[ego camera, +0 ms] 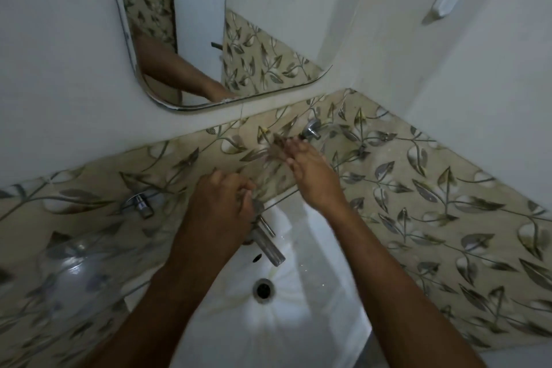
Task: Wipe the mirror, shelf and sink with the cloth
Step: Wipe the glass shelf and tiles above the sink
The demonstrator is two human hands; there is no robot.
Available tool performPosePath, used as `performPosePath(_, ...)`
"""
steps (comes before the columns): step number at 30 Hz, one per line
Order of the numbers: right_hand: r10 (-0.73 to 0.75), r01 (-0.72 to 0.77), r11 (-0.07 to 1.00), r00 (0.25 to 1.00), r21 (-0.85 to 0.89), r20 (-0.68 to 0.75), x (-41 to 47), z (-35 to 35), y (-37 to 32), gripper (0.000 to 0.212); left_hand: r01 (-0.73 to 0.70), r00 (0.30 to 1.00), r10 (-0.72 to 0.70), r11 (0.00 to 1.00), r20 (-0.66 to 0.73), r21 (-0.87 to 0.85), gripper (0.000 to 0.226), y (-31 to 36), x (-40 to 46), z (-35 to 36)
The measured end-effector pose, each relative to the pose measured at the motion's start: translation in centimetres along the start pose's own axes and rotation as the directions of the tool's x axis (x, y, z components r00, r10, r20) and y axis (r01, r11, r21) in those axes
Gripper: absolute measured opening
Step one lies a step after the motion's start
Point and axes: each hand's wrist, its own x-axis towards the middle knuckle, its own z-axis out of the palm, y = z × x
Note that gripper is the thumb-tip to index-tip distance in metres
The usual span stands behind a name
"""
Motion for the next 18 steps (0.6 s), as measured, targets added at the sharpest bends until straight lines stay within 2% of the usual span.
performPosePath(3, 0.099, -0.099, 0.995, 0.995, -0.004, 0.016, 2.5, -1.3, 3.4, 0.049, -0.021, 1.000, 0.021, 0.999, -0.022, -0.032, 0.013, 0.0, -0.2, 0.6)
performPosePath(6, 0.097, -0.096, 0.995, 0.995, -0.013, 0.019, 1.7, -1.0, 1.7, 0.049, -0.006, 1.000, 0.006, 0.998, -0.005, -0.057, 0.015, 0.1, -0.1, 1.1)
performPosePath(7, 0.050, -0.050, 0.999, 0.999, 0.001, 0.014, 0.6, -0.6, 0.4, 0.049, -0.003, 1.000, 0.003, 0.997, -0.011, -0.074, 0.015, 0.4, 0.0, 1.2)
performPosePath(10, -0.217, 0.217, 0.975, 0.976, 0.043, 0.004, -2.5, 0.7, -2.2, 0.049, -0.061, 0.998, 0.058, 0.992, -0.029, -0.106, 0.017, 1.2, 0.4, 1.7)
performPosePath(12, -0.261, 0.260, 0.963, 0.965, 0.065, 0.010, -2.6, 1.0, -0.9, 0.048, -0.115, 0.993, 0.112, 0.989, -0.038, -0.096, 0.018, 1.5, 0.5, 2.1)
performPosePath(15, -0.100, 0.100, 0.994, 0.995, 0.032, -0.015, -0.9, 0.2, 2.6, 0.048, -0.128, 0.992, 0.126, 0.984, -0.027, -0.122, 0.018, 1.5, 0.4, 2.4)
performPosePath(18, 0.092, -0.093, 0.991, 0.996, -0.094, -0.022, 2.1, -1.1, 6.6, 0.050, -0.120, 0.993, 0.117, 0.983, -0.029, -0.143, 0.019, 1.2, 0.2, 2.4)
